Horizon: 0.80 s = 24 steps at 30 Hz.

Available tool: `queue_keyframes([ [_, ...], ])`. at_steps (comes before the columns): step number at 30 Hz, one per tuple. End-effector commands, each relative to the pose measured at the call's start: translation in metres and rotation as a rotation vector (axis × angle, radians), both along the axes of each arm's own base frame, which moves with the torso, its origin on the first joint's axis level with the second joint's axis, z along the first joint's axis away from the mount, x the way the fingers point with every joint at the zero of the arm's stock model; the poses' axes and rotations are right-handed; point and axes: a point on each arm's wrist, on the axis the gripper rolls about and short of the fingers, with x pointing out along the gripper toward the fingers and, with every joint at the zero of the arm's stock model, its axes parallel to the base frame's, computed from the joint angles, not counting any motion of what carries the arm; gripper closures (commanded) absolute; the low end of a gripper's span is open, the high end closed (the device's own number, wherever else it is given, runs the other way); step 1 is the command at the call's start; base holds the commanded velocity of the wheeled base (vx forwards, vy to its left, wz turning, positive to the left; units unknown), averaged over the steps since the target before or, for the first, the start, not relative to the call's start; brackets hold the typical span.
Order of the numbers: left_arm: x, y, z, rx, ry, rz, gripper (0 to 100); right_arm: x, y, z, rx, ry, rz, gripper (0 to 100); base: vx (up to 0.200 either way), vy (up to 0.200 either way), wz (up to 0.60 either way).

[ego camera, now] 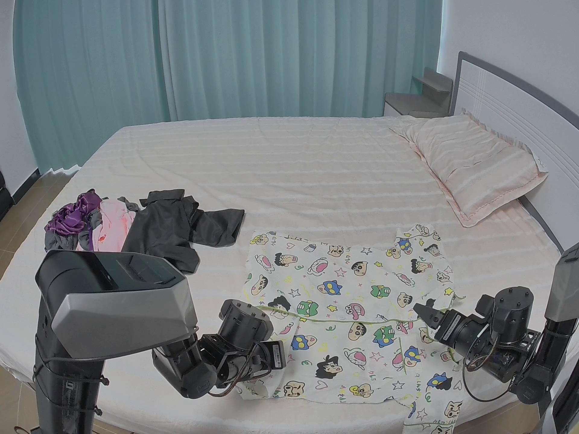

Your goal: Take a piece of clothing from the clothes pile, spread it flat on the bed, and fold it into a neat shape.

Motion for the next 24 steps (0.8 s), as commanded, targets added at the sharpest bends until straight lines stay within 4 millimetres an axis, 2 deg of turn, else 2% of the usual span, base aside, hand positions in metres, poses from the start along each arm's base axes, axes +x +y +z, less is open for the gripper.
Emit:
queue_keyframes([
  [1,0.000,0.000,0.001,0.000,-0.003,0.002,100,-0.004,-0.002,-0.002,-0.007,0.015,0.000,0,0.000,0.000,0.00],
  [4,0.000,0.000,0.002,-0.002,-0.005,0.002,100,-0.004,-0.001,-0.002,-0.007,0.015,0.002,0,0.000,0.000,0.00],
  [12,0.008,0.009,0.030,-0.026,-0.078,0.017,100,-0.004,-0.001,-0.002,-0.008,0.017,0.002,0,0.000,0.000,0.00],
  [16,0.015,0.021,0.030,0.037,-0.107,-0.006,100,-0.004,-0.001,-0.003,-0.009,0.019,0.004,0,0.000,0.000,0.00],
  [22,0.021,0.029,0.031,0.053,-0.119,0.003,100,-0.004,-0.001,-0.003,-0.011,0.022,0.004,0,0.000,0.000,0.00],
  [23,0.021,0.029,0.031,0.055,-0.119,0.004,0,-0.004,-0.001,-0.003,-0.011,0.022,0.004,0,0.000,0.000,0.00],
  [24,0.023,0.031,0.031,0.063,-0.128,-0.002,0,-0.004,-0.001,-0.003,-0.009,0.021,0.005,0,0.000,0.000,0.00],
])
